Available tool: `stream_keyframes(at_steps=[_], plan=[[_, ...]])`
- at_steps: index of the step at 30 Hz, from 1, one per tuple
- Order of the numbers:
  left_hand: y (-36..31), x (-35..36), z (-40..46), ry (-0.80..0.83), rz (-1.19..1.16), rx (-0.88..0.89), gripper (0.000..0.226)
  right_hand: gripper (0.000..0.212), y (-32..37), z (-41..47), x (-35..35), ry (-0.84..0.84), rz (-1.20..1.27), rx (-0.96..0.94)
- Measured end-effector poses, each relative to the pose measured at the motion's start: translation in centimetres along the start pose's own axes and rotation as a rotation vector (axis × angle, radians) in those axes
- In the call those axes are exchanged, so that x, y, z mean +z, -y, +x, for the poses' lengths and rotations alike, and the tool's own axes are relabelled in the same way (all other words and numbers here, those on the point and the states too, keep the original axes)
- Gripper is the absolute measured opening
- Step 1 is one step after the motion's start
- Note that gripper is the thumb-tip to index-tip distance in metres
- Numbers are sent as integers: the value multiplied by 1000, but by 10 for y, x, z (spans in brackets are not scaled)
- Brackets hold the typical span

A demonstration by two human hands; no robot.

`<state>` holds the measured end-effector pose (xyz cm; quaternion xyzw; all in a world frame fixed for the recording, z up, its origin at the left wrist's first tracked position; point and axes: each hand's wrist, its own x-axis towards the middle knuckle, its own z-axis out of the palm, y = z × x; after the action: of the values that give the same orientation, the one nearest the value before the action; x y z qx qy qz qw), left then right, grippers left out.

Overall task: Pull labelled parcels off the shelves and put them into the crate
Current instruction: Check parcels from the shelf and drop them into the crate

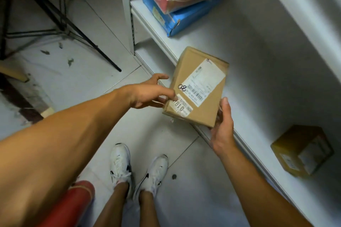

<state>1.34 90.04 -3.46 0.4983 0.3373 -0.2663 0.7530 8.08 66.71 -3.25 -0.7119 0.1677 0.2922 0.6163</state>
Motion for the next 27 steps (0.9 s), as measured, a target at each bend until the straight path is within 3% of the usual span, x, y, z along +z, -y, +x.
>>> stream_keyframes(at_steps=[2, 6, 8, 11, 14, 16, 19, 21, 23, 24, 27], plan=[[20, -4, -13, 35, -7, -4, 100, 86, -3, -4, -5, 138, -13, 110], [44, -18, -36, 173, 95, 38, 88, 86, -6, -12, -3, 343, 180, 362], [51, -22, -44, 106, 214, 100, 96, 92, -5, -17, -1, 440, 239, 451], [58, -22, -54, -96, 683, 460, 97, 96, -1, -20, 1, 467, 318, 512], [68, -27, -60, -283, 1160, 866, 86, 69, 0, -22, 5, 490, 379, 486], [76, -31, -61, -368, 1265, 1031, 78, 58, -5, -23, 9, 503, 374, 425], [87, -35, -62, -435, 1313, 1199, 69, 87, -14, -22, 12, 546, 211, 334], [86, -38, -63, -421, 1289, 1178, 72, 86, -17, -21, 13, 577, 183, 331], [83, -38, -68, -345, 1194, 1043, 79, 67, -13, -20, 13, 533, 231, 433], [79, -39, -72, -286, 1113, 953, 84, 61, -11, -19, 13, 500, 263, 515], [59, -37, -85, -125, 748, 569, 96, 74, -17, -17, 11, 372, 323, 678]])
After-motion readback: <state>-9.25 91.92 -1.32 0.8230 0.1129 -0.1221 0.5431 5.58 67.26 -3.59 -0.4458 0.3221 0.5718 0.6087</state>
